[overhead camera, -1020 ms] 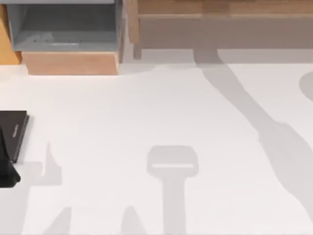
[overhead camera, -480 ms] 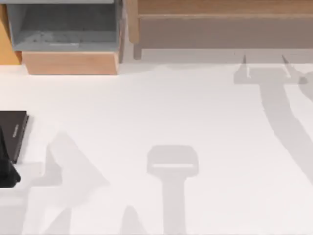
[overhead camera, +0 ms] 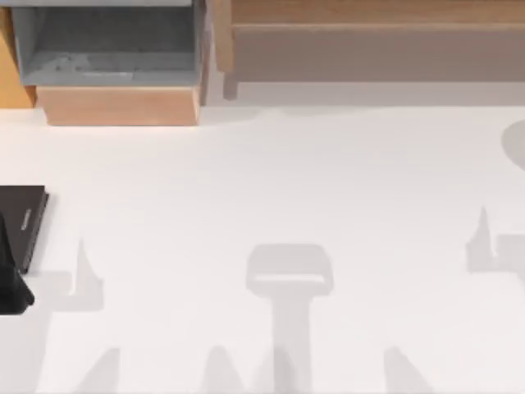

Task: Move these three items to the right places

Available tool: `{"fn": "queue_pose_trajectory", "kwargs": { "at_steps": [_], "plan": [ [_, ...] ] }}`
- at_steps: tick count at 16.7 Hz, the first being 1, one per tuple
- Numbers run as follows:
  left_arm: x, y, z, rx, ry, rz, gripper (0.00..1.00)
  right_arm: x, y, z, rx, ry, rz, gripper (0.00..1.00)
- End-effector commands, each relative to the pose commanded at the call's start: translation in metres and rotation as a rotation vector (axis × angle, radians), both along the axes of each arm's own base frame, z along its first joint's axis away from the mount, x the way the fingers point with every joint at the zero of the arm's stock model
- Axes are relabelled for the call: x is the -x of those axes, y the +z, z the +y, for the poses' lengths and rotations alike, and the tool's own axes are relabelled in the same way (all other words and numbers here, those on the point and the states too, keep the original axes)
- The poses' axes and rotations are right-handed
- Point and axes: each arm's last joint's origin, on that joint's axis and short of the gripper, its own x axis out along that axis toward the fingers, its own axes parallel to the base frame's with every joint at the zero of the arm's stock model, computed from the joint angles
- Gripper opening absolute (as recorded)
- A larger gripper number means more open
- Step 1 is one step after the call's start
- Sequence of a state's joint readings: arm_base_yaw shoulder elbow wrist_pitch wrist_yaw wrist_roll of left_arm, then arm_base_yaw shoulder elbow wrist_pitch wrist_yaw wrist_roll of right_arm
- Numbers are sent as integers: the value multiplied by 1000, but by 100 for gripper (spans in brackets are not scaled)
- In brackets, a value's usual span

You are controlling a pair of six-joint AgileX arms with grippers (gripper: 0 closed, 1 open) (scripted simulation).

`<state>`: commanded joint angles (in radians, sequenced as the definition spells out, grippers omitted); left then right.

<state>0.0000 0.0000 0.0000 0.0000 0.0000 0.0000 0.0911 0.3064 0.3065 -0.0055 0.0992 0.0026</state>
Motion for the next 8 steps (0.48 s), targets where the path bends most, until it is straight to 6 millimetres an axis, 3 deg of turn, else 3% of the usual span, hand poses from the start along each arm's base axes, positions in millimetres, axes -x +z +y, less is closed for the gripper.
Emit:
{"fn": "queue_pose_trajectory", "kwargs": {
  "at_steps": [4, 8],
  "plan": [
    [0, 0, 0, 0, 0, 0, 100, 11, -61, -6, -2, 5, -3, 100],
    [0, 0, 0, 0, 0, 0, 100, 12, -79, -8, -3, 7, -5, 100]
  ]
}}
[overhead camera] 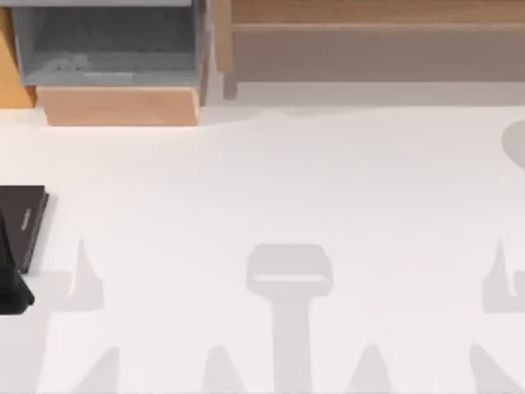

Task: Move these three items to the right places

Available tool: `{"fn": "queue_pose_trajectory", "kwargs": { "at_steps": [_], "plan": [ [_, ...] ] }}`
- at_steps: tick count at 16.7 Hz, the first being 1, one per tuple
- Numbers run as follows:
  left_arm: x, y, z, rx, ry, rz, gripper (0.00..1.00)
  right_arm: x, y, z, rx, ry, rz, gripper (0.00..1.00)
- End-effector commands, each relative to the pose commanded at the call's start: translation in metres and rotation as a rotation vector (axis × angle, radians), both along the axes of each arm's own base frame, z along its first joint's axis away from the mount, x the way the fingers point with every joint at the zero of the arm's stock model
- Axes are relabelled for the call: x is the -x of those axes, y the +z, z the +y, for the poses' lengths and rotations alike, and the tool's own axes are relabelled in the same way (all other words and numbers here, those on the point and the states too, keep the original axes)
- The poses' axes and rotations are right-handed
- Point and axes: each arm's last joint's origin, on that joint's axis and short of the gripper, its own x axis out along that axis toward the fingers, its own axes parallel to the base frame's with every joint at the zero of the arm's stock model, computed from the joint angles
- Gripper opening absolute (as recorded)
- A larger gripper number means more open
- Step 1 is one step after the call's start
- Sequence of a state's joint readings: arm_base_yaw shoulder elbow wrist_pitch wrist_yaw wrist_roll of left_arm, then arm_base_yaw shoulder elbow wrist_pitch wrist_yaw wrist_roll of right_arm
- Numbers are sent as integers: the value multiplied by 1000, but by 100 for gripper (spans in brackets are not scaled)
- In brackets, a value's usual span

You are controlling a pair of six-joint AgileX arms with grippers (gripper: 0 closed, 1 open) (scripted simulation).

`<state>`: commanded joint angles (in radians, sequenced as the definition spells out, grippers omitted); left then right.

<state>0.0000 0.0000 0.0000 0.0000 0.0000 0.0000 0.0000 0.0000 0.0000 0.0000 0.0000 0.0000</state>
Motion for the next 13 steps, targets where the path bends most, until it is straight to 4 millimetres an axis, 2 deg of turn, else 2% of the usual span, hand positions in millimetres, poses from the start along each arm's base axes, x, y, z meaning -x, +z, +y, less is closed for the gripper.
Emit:
{"fn": "queue_pose_trajectory", "kwargs": {
  "at_steps": [5, 7, 10, 13],
  "plan": [
    [0, 0, 0, 0, 0, 0, 100, 0, 0, 0, 0, 0, 0, 100],
    [0, 9, 0, -1, -3, -13, 100, 0, 0, 0, 0, 0, 0, 100],
    [-4, 42, -2, -1, -14, -55, 100, 0, 0, 0, 0, 0, 0, 100],
    [-22, 89, -6, 3, -27, -90, 100, 0, 0, 0, 0, 0, 0, 100]
  ]
}}
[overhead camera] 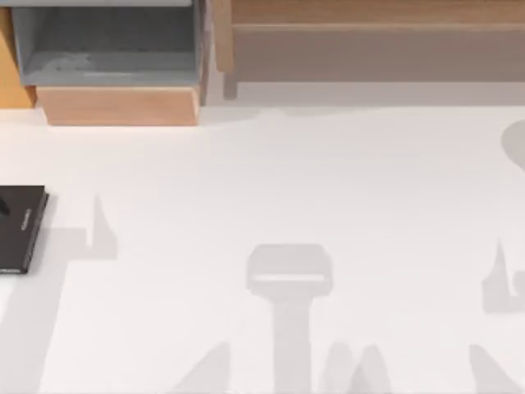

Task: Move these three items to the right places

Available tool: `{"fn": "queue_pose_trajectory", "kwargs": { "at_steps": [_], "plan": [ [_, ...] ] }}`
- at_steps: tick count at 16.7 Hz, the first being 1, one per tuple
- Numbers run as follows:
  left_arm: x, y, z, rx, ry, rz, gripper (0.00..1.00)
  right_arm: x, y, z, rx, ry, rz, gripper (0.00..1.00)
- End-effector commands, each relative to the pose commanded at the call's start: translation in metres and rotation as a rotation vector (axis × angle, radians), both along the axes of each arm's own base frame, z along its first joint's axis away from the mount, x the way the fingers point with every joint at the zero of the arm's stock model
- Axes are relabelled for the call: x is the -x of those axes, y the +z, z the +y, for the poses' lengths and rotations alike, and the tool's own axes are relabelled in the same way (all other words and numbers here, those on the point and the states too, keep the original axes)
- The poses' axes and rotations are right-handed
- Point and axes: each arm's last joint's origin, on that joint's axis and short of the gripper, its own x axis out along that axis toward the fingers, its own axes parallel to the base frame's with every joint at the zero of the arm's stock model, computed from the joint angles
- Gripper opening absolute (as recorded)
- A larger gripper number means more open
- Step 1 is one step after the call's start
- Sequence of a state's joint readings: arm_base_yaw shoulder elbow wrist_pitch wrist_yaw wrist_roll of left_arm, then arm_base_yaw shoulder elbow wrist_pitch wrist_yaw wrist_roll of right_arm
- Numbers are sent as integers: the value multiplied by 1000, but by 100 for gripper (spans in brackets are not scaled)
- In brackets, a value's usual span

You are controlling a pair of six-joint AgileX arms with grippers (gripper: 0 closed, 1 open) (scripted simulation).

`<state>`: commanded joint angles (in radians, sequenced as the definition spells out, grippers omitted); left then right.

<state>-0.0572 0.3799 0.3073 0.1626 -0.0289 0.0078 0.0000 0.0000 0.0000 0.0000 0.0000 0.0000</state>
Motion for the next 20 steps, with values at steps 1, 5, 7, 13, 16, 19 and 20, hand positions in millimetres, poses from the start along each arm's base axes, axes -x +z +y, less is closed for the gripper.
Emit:
{"fn": "queue_pose_trajectory", "kwargs": {
  "at_steps": [1, 5, 7, 13, 16, 19, 20],
  "plan": [
    [-11, 15, -2, 2, -4, -3, 100, 0, 0, 0, 0, 0, 0, 100],
    [-88, 57, -15, 9, -14, 31, 100, 0, 0, 0, 0, 0, 0, 100],
    [-138, 61, -24, 11, -15, 60, 100, 0, 0, 0, 0, 0, 0, 100],
    [-264, 23, -55, 14, -6, 105, 100, 0, 0, 0, 0, 0, 0, 100],
    [-295, 6, -64, 16, 4, 97, 100, 0, 0, 0, 0, 0, 0, 100],
    [-306, -1, -67, 16, 9, 94, 100, 0, 0, 0, 0, 0, 0, 100],
    [-306, -1, -67, 16, 9, 94, 100, 0, 0, 0, 0, 0, 0, 100]
  ]
}}
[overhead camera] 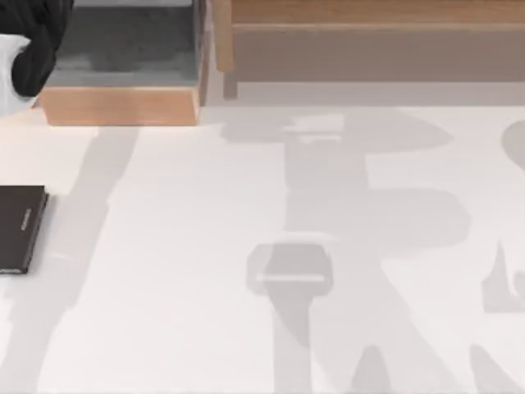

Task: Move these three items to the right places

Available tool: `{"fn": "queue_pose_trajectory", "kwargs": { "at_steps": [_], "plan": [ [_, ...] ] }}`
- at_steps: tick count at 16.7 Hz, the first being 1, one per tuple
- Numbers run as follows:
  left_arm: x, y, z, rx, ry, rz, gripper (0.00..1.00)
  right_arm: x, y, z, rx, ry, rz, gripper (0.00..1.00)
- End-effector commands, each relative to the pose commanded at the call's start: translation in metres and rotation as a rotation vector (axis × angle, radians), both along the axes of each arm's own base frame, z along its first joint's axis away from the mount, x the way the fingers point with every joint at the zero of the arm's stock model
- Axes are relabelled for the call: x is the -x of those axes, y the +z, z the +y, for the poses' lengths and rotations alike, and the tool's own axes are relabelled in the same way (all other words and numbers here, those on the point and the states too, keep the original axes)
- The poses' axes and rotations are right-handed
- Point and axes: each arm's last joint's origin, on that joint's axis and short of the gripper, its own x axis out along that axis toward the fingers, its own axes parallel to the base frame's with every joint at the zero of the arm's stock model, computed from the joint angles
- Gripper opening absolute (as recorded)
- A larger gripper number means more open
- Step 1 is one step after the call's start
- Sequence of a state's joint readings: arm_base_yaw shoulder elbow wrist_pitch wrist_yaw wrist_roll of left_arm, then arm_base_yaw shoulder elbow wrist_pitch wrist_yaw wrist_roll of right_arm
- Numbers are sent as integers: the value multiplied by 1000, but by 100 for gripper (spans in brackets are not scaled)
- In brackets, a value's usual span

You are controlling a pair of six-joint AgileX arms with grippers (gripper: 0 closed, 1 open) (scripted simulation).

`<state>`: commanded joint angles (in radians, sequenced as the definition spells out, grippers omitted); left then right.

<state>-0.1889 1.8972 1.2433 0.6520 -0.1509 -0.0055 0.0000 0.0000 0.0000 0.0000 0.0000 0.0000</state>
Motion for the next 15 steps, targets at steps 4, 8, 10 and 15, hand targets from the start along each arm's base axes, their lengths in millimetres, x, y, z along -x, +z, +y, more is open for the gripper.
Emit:
{"fn": "queue_pose_trajectory", "kwargs": {
  "at_steps": [4, 8, 10, 15],
  "plan": [
    [0, -1, 2, -1, 3, 3, 100, 0, 0, 0, 0, 0, 0, 100],
    [-16, 0, 0, 0, 0, 0, 100, 0, 0, 0, 0, 0, 0, 100],
    [-25, 0, 0, 0, 0, 0, 100, 0, 0, 0, 0, 0, 0, 100],
    [-30, 0, -1, 0, 0, 0, 100, 0, 0, 0, 0, 0, 0, 100]
  ]
}}
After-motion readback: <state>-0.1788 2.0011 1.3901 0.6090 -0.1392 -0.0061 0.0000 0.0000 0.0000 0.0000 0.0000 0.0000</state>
